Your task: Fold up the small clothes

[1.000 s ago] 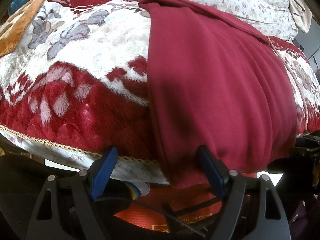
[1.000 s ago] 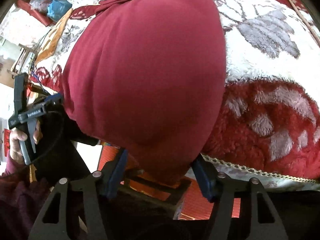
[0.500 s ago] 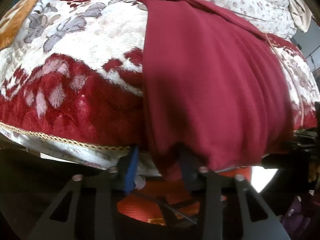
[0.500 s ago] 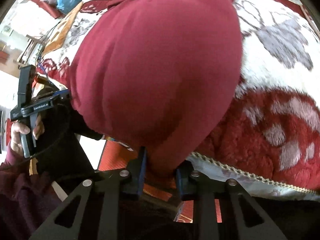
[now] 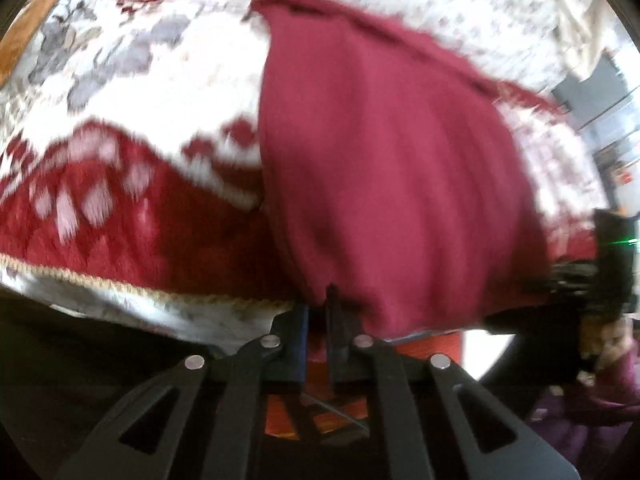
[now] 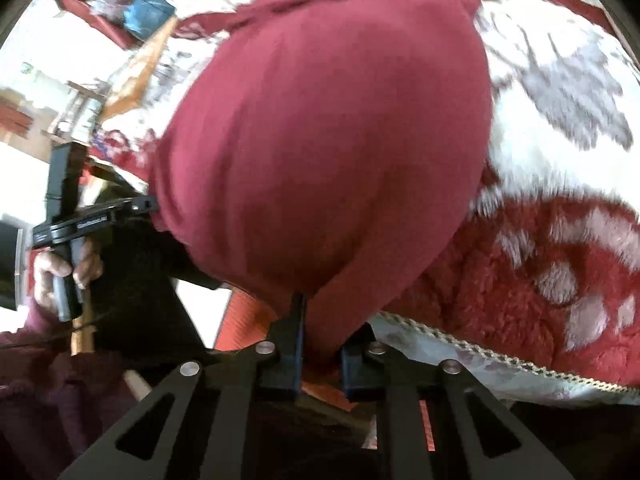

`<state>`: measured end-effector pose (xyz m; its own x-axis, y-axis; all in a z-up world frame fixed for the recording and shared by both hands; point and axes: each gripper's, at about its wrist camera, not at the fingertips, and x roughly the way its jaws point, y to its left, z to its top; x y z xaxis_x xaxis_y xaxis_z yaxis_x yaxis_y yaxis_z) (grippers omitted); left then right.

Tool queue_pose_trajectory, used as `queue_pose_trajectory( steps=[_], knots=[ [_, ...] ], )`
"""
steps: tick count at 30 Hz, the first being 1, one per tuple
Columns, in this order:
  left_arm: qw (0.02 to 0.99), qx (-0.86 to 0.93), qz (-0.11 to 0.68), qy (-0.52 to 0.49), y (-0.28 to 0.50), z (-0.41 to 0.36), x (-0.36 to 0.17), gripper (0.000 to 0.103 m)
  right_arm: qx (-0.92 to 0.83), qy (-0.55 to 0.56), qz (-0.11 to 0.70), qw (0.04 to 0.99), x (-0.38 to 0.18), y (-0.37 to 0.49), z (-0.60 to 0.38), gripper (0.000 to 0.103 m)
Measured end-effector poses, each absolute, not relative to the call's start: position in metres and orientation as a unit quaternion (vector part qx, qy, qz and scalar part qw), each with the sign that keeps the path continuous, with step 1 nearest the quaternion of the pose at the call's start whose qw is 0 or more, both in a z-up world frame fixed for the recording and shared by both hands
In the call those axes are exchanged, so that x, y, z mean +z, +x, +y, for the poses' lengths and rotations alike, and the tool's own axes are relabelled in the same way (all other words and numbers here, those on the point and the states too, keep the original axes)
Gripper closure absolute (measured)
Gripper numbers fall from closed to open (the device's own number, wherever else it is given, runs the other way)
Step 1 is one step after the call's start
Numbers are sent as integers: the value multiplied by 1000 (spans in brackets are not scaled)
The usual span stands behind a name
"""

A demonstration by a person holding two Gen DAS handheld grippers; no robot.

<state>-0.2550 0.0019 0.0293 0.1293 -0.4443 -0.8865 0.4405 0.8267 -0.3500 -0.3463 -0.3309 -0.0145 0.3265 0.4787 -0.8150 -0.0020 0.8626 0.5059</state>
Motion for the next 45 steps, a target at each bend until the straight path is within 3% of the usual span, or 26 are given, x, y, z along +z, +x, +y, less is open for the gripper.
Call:
queue_pose_trajectory(
  steps=[7, 14, 28, 30, 32, 33, 35, 36, 37, 38, 41, 43, 45],
  knots=[
    [783, -330, 522, -72, -210, 6, 99, 97, 180, 273, 451, 831, 53, -324, -367, 88],
    [821, -311, 468, -96, -118, -38, 126, 97, 115, 304, 367, 872, 92, -250, -417, 88],
    [828, -253, 479, -146, 48, -96, 77, 95, 0, 344, 393, 853, 40, -86, -496, 87],
    [822, -252, 487, -153, 60, -99, 63, 90, -16, 335, 407, 850, 27, -70, -503, 78],
    [814, -260, 498, -148, 67, -104, 55, 66, -12, 318, 418, 851, 22, -58, -504, 65],
    [809, -266, 502, -149, 69, -104, 55, 58, -7, 316, 417, 852, 24, -57, -504, 59],
    [820, -256, 490, -149, 68, -100, 63, 30, -3, 324, 391, 861, 34, -63, -508, 53],
    [834, -241, 474, -146, 65, -95, 70, 24, -11, 326, 374, 868, 39, -68, -511, 35],
    [849, -226, 455, -145, 62, -90, 77, 15, -26, 328, 357, 874, 43, -75, -515, 24],
    [863, -213, 434, -149, 59, -83, 84, 13, -49, 341, 329, 879, 48, -86, -524, 13],
    [856, -218, 446, -148, 60, -80, 86, 13, -28, 353, 322, 878, 55, -98, -525, 14],
    [856, -208, 456, -132, 59, -83, 83, 13, -25, 306, 350, 885, 56, -92, -507, 20],
    [856, -188, 472, -95, 59, -95, 72, 13, -26, 255, 390, 884, 47, -75, -486, 33]
  ],
)
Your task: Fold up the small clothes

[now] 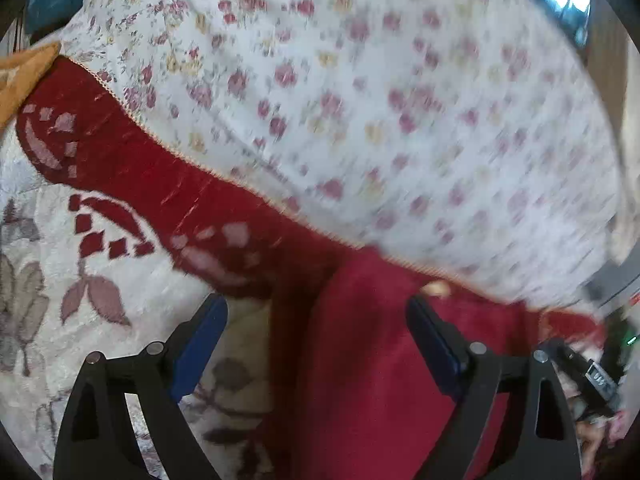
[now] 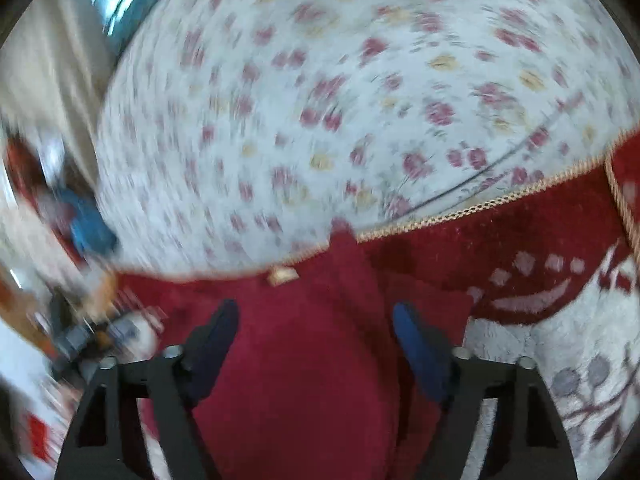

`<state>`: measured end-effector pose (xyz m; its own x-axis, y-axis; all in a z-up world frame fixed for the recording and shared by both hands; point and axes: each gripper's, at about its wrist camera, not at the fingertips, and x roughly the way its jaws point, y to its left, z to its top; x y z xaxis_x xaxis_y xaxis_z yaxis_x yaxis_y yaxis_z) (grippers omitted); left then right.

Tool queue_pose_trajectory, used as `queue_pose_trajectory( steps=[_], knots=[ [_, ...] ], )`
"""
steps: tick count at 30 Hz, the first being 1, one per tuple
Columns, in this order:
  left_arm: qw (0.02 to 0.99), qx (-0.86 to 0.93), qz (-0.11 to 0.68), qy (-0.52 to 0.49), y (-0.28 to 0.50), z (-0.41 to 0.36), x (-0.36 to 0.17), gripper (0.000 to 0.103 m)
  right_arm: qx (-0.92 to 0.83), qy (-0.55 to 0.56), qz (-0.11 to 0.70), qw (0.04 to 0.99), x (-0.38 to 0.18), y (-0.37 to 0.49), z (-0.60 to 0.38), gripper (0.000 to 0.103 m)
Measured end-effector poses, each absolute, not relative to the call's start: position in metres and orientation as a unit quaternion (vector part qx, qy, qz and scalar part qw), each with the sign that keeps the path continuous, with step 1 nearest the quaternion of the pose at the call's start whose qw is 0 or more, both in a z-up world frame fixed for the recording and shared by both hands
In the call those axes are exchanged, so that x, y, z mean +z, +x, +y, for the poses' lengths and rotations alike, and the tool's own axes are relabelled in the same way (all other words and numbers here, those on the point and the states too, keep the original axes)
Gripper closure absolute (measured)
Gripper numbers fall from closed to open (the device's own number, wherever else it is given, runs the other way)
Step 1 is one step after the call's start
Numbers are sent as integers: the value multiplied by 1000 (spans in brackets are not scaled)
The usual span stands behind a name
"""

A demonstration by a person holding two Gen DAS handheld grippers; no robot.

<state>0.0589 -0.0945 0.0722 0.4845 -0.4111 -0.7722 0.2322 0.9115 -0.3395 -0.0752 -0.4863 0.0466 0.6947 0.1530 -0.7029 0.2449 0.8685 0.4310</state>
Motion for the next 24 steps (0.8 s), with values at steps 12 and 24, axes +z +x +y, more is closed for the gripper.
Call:
queue_pose_trajectory(
  steps=[12, 24],
  knots=[
    [831, -141, 536, -52, 82, -106, 18, 13, -150, 244, 450, 846, -6, -29, -506, 38],
    [818, -256, 512, -55, -10, -80, 81, 13, -62, 201, 449, 868, 42, -182, -459, 22]
  ],
)
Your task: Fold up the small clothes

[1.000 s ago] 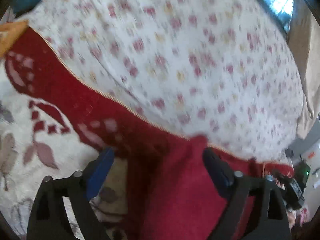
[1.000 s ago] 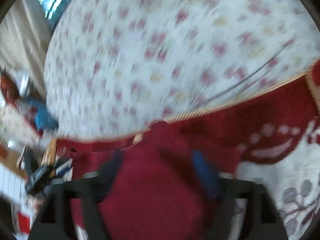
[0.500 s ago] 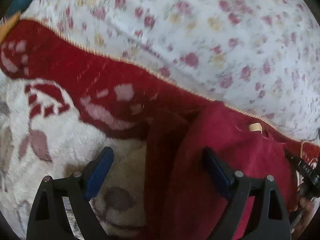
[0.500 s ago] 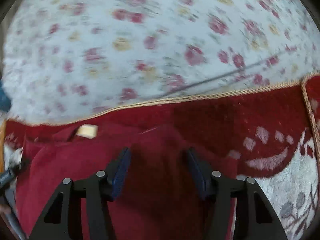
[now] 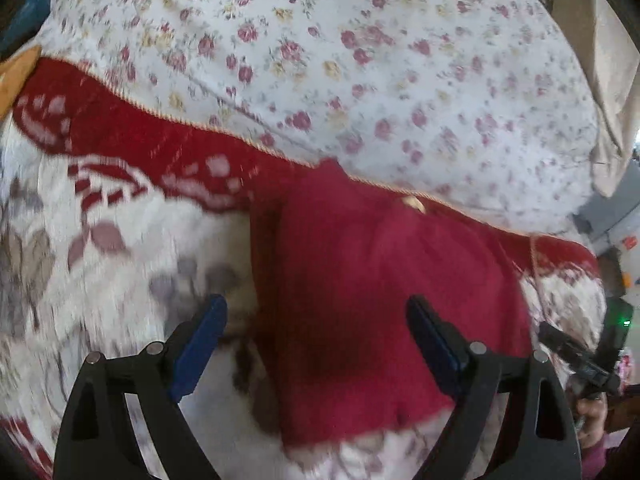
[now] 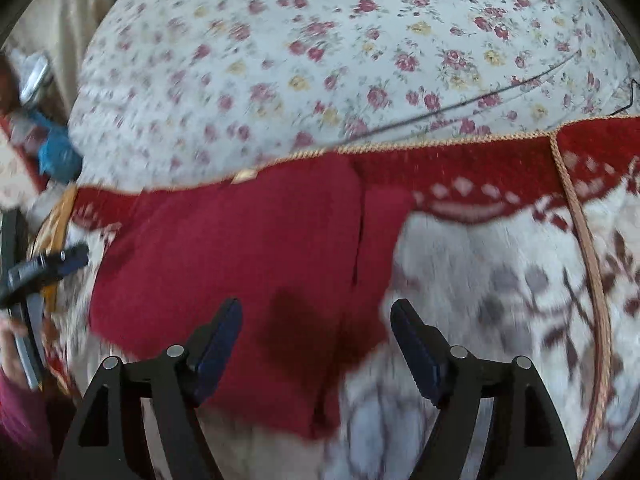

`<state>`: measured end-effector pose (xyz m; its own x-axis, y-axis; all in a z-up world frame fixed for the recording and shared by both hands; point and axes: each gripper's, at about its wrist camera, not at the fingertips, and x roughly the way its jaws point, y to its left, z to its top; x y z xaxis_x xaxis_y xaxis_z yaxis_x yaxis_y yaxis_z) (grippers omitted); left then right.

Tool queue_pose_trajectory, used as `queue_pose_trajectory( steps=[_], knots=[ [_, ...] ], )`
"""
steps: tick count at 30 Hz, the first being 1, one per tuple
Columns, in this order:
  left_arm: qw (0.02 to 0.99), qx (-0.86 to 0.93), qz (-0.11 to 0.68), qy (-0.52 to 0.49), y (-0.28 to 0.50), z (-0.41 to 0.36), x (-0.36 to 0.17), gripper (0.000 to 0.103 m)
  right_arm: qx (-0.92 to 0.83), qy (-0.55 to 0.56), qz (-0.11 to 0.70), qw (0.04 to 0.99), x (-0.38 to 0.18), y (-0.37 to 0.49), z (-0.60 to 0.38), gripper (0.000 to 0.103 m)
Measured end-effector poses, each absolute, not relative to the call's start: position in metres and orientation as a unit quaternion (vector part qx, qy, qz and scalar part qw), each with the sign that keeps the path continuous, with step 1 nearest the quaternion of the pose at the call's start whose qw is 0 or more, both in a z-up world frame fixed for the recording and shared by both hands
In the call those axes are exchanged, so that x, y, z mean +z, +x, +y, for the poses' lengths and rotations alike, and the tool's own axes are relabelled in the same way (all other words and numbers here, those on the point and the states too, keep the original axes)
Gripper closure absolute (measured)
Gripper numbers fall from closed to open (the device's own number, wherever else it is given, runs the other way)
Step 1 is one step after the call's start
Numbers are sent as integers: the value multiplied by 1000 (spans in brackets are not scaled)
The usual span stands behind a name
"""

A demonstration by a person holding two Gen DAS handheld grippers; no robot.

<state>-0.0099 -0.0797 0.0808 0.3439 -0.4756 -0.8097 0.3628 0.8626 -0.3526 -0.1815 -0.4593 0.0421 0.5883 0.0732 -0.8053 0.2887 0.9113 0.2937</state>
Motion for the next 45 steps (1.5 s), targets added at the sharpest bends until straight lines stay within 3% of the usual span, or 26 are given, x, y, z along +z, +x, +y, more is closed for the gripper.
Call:
queue_pose_trajectory(
  steps=[5, 7, 8, 10, 12, 14, 15, 16, 20, 25, 27, 28, 30, 32, 33, 45],
  knots=[
    [799, -260, 542, -24, -40, -64, 55, 13, -46, 181, 462, 867, 24, -187, -436, 22],
    [790, -264, 551, -34, -44, -58, 47, 13, -56, 179, 473, 861, 14, -184, -433, 37],
    [786, -270, 553, -52, -46, -55, 42, 13, -59, 182, 474, 859, 10, -184, -432, 66],
    [779, -277, 560, -54, -47, -57, 34, 14, -71, 176, 468, 863, 10, -184, -430, 74],
    [786, -279, 552, -15, -50, -65, 32, 25, -72, 165, 464, 867, 16, -185, -428, 84],
    [789, -290, 541, 31, -54, -75, 37, 70, -75, 162, 455, 873, 25, -189, -431, 89],
    [786, -298, 541, 25, -53, -75, 39, 81, -78, 163, 449, 875, 30, -192, -433, 90],
    [782, -304, 545, 10, -52, -74, 40, 89, -83, 160, 444, 878, 36, -196, -435, 90],
    [790, -290, 540, 13, -56, -65, 42, 93, -95, 130, 454, 876, 34, -197, -433, 94],
    [797, -280, 535, 4, -57, -56, 46, 93, -98, 155, 460, 869, 17, -205, -440, 92],
    [805, -268, 529, 15, -62, -58, 51, 91, -106, 180, 451, 868, 31, -208, -446, 75],
    [810, -262, 524, 23, -63, -60, 54, 89, -119, 184, 439, 871, 43, -211, -447, 72],
    [821, -249, 512, 37, -67, -66, 62, 74, -114, 176, 428, 879, 57, -210, -441, 58],
    [831, -248, 496, 34, -69, -71, 73, 37, -88, 164, 424, 886, 67, -200, -426, 48],
    [836, -245, 489, 35, -70, -74, 77, 33, -77, 158, 426, 888, 68, -193, -418, 47],
    [860, -191, 463, 95, -65, -97, 66, 30, 33, 64, 459, 886, 37, -80, -304, 47]
  ],
)
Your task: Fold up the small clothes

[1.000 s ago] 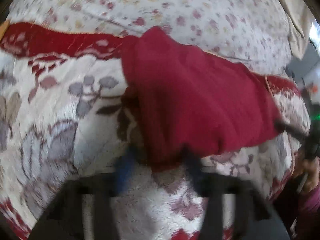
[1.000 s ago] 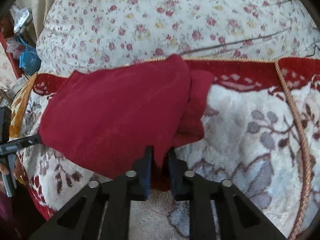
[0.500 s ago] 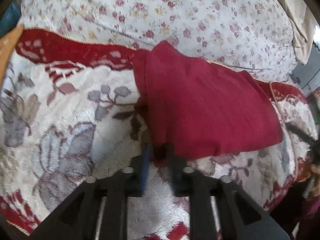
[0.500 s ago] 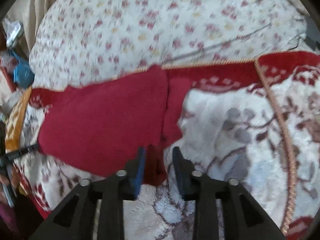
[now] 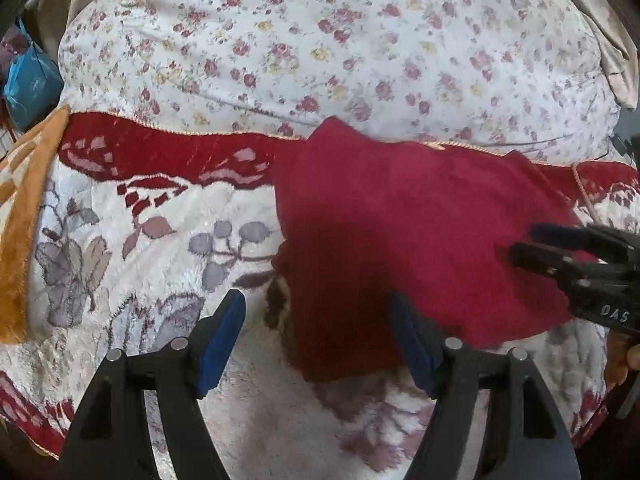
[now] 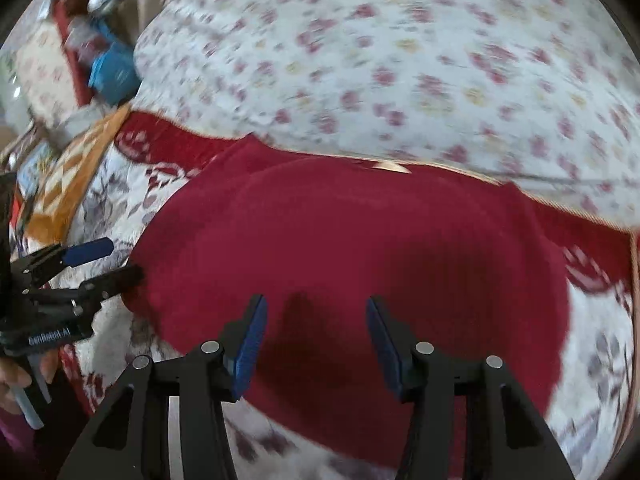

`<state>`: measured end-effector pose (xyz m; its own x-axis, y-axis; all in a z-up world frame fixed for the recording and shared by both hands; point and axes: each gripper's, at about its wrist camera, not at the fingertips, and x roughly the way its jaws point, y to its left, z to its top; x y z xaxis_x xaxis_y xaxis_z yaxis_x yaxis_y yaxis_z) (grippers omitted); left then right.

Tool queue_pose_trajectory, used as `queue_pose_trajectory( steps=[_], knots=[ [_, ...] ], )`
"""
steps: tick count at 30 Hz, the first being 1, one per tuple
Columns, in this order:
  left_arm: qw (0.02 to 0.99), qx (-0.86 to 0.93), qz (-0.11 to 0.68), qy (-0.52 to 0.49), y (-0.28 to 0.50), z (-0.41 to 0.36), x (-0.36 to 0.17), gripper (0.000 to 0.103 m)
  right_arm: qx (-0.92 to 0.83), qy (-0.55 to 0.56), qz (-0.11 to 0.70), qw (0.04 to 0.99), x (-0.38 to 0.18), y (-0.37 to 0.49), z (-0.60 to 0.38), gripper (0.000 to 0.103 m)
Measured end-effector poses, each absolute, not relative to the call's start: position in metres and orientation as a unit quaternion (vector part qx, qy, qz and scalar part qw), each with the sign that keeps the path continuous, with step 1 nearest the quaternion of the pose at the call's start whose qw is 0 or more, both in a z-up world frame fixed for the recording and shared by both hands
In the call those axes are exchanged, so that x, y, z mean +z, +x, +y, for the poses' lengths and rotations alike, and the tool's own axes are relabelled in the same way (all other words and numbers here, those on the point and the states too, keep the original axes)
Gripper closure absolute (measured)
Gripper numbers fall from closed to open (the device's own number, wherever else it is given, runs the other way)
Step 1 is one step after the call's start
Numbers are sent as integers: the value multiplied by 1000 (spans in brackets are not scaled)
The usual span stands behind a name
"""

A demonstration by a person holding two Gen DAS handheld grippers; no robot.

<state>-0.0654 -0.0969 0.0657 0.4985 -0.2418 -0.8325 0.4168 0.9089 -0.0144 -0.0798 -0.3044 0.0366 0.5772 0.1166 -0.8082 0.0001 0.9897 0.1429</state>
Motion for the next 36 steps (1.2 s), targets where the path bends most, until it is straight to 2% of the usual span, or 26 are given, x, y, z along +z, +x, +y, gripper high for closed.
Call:
queue_pose_trajectory(
  steps=[13, 24, 34, 36],
  knots=[
    [839, -205, 497, 84, -49, -91, 39, 30, 62, 22, 469, 881, 13, 20, -246, 48],
    [823, -216, 525, 29, -35, -82, 34, 28, 41, 13, 484, 874, -1, 91, -230, 46],
    [818, -219, 532, 9, -25, -77, 33, 25, 36, 48, 476, 877, -8, 98, -238, 45],
    [822, -222, 525, 7, -23, -76, 31, 22, 42, 81, 467, 880, 0, 84, -246, 40]
  ],
)
